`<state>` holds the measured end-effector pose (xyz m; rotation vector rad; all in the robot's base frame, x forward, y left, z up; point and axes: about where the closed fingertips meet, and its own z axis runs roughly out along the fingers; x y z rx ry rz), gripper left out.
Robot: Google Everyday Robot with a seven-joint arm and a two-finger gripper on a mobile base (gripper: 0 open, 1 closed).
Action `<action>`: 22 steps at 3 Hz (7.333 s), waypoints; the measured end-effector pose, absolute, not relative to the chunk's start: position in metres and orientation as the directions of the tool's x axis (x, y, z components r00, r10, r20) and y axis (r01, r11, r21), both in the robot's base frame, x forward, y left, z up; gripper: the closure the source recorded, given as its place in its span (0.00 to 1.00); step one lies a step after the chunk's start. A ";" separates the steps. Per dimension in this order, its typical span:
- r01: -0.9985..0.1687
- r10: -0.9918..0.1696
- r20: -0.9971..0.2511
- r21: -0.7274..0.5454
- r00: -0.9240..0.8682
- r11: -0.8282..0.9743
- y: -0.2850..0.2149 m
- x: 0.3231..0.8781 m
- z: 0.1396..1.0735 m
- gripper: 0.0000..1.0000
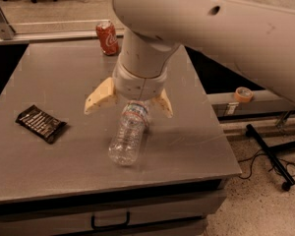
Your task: Move water bottle near coke can
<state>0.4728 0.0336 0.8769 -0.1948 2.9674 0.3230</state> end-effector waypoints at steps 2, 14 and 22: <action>-0.103 -0.081 -0.154 0.143 -0.985 0.984 0.033 0.481 0.850 0.16; 0.082 0.374 -0.371 0.608 -0.850 0.790 0.036 0.815 0.883 0.58; 0.121 0.518 -0.523 0.616 -0.677 0.779 -0.055 0.792 0.980 0.00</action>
Offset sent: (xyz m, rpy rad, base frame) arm 0.0124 -0.0027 -0.0453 -0.1075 0.0106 -0.0622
